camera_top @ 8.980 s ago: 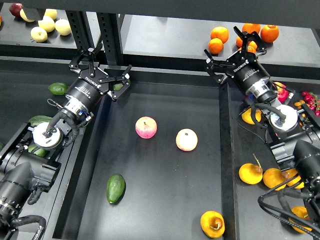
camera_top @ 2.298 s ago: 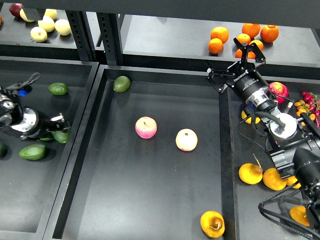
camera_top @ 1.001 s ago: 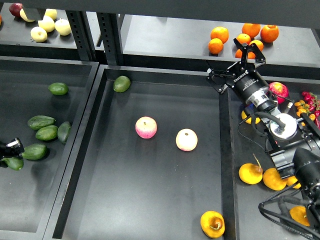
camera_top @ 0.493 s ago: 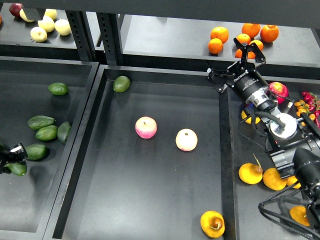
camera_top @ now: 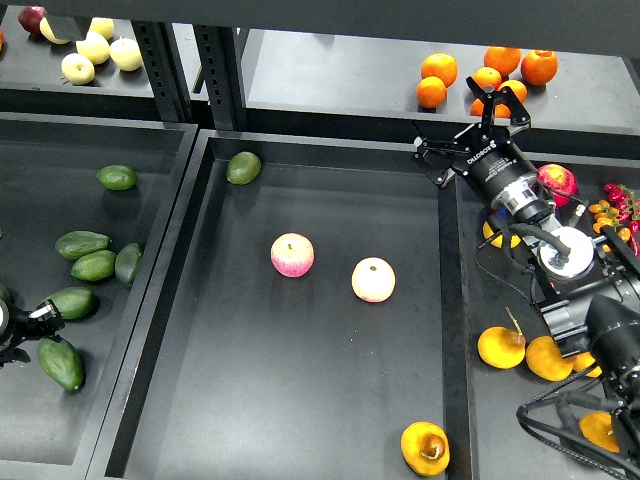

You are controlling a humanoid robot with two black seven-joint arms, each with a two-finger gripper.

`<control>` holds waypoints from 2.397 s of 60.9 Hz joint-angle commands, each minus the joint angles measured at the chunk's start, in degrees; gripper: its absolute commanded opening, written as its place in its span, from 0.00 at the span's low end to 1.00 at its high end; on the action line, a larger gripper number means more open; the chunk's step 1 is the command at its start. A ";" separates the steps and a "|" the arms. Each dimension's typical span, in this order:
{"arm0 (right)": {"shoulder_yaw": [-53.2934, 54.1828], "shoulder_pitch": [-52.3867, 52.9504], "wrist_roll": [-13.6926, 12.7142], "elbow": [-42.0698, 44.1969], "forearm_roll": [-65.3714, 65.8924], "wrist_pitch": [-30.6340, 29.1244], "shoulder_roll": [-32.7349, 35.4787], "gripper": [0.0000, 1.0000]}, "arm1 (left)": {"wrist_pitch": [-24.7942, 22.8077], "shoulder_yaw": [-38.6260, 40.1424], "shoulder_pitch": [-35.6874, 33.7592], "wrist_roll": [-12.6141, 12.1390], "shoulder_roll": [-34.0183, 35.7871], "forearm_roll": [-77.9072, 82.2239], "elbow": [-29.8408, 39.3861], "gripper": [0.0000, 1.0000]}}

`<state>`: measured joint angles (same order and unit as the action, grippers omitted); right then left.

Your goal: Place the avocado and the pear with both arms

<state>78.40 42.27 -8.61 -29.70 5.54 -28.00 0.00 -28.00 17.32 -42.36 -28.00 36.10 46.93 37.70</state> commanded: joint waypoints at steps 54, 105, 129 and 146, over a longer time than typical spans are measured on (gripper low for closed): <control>0.00 0.00 0.00 0.17 0.00 0.00 0.00 1.00 | 0.00 7.47 -8.00 0.00 0.38 -9.31 2.29 0.95; -0.17 0.09 0.00 0.09 0.00 0.00 0.00 0.99 | 0.00 37.96 -7.82 0.00 -13.85 -27.33 5.37 0.94; -0.09 0.09 -0.35 0.17 0.00 0.00 0.00 1.00 | 0.00 51.24 -3.16 0.00 -24.14 -27.33 5.54 0.94; -0.09 0.09 -0.62 0.17 0.00 0.00 0.00 1.00 | 0.00 57.56 0.26 0.00 -31.61 -27.77 9.40 0.96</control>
<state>78.34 42.37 -9.27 -29.53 5.54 -28.00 0.00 -27.99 72.40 -44.03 -28.00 8.01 19.52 44.64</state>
